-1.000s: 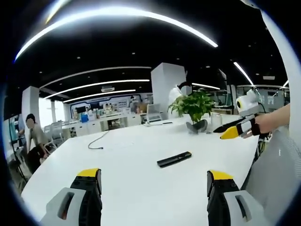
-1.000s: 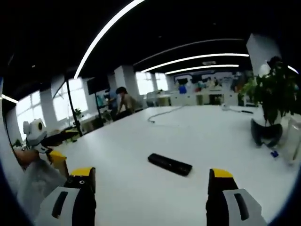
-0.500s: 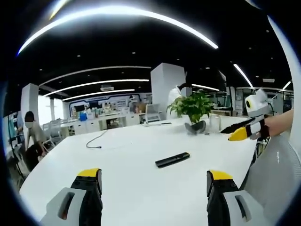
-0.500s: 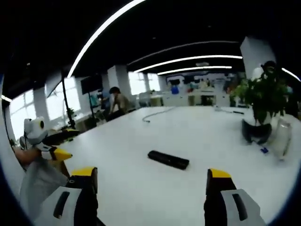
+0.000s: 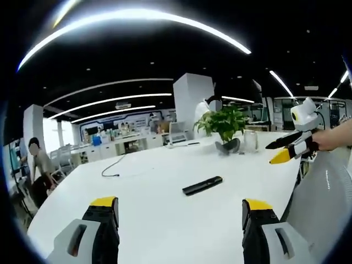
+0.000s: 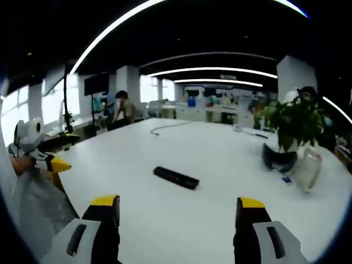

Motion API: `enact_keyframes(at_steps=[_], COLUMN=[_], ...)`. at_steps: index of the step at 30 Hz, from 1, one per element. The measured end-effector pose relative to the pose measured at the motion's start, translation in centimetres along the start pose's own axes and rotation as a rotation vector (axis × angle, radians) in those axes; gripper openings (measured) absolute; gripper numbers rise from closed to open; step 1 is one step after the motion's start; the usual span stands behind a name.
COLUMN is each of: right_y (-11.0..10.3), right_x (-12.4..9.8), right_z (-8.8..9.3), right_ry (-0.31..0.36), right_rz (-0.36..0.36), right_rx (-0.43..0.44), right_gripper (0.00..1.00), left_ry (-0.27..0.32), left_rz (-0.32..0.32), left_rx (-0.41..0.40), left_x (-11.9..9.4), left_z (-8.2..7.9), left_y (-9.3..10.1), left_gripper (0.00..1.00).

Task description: Press the specified remote control buttons in sequence, fully releasing each button before pressing the next.

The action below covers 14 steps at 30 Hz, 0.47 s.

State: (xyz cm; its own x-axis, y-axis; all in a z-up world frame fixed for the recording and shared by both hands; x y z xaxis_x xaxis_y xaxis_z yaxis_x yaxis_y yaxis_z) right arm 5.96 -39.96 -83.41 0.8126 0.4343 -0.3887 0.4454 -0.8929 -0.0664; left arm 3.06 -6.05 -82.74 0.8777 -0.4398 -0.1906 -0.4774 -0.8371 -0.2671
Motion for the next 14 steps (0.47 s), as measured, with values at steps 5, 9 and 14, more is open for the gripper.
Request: enact_keyframes(at_steps=[5,9,14], right_y=[0.6,0.4,0.2], right_x=[-0.5,-1.1,-1.3], right_z=[0.2,-0.2,-0.5], right_ry=[0.004,0.037,0.044], right_rz=[0.062,0.098,0.12], right_rx=[0.001,0.018,0.04], right_gripper=[0.85,0.83,0.81], left_ry=[0.016,0.012,-0.002], left_rz=[0.061,0.096,0.088], left_rx=[0.008,-0.004,-0.039], left_x=[0.0,0.0,-0.1], left_z=[0.0,0.0,0.3], left_y=[0.7,1.0,0.6], left_gripper=[1.0,1.0,0.99])
Point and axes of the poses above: the point that each gripper's makers call its tool centre point, and the gripper's own axes: x roughly forward along the fingers, y roughly to its right, z roughly out of its underside, the point moved 9 cm from there along -x, roughly backward along the fingers, and after that the axes turned 5 degrees about x, right-handed, at the moved point
